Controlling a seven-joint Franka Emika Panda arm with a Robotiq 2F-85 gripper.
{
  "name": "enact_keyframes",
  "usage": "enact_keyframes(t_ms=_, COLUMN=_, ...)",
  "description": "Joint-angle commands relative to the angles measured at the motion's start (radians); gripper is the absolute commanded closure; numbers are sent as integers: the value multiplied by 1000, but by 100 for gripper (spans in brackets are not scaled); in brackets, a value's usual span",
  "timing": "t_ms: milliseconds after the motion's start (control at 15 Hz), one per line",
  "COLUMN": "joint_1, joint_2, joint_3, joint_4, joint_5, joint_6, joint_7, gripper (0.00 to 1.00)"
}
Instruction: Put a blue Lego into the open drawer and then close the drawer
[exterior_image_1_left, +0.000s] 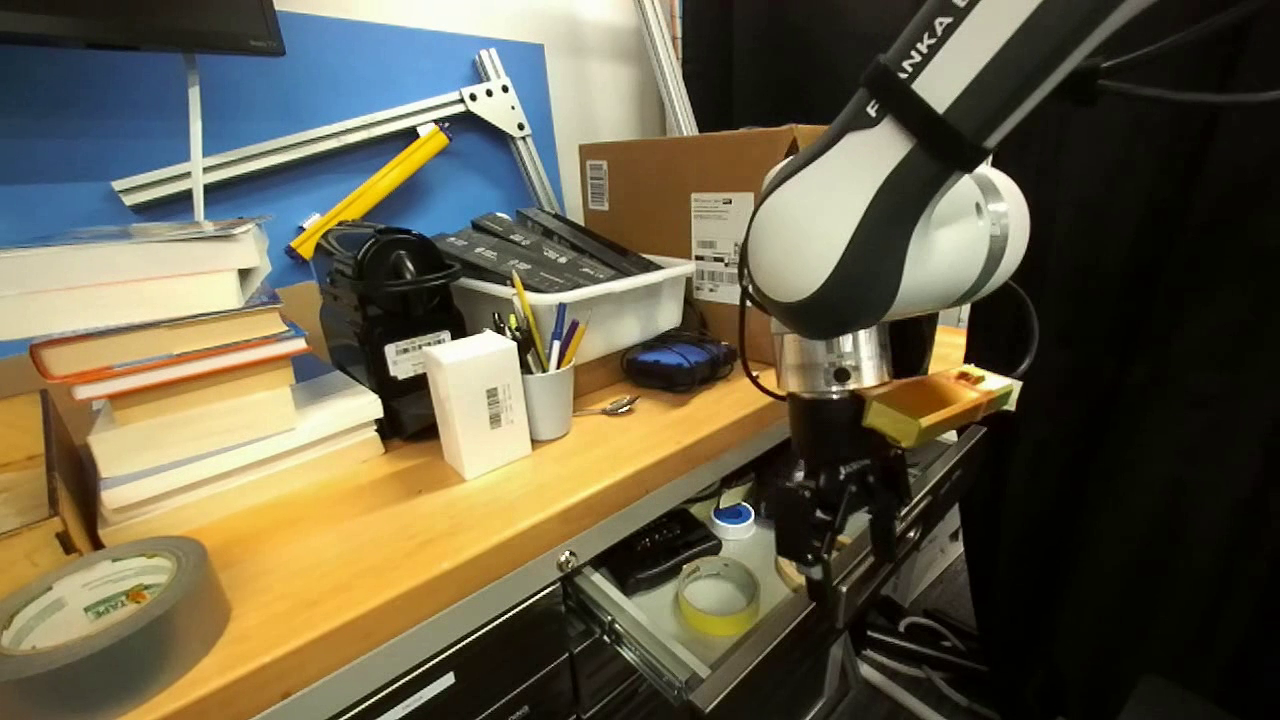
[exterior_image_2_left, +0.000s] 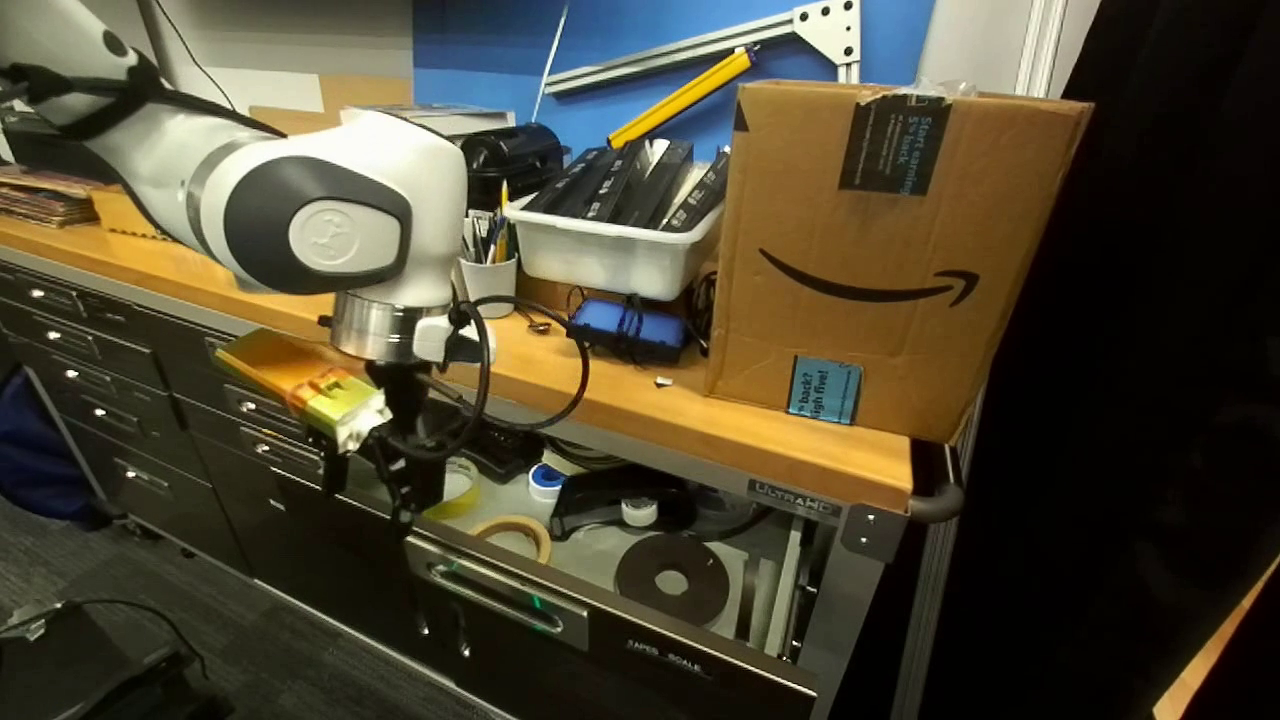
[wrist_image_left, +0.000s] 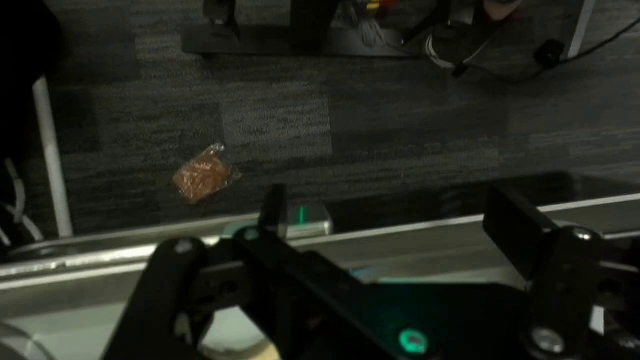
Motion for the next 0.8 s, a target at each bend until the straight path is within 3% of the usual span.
enact_keyframes(t_ms=0, joint_1=-7, joint_2=28, joint_3=-10, joint_4=-7, joint_5=12, joint_6=-61, joint_7=-44, gripper=0)
enact_keyframes(t_ms=200, joint_1=13, joint_2=98, joint_3=14, joint_4=5, joint_5=44, joint_6=14, joint_7=4, gripper=0)
enact_keyframes(t_ms=400, joint_1=36, joint_2=128, joint_3=46, joint_4=-16, joint_5=32, joint_6=215, joint_7=168, gripper=0)
enact_keyframes(t_ms=733, joint_1=85, joint_2=170, joint_3=69, joint_4=-3, joint_5=-215, joint_6=426, joint_7=515, gripper=0)
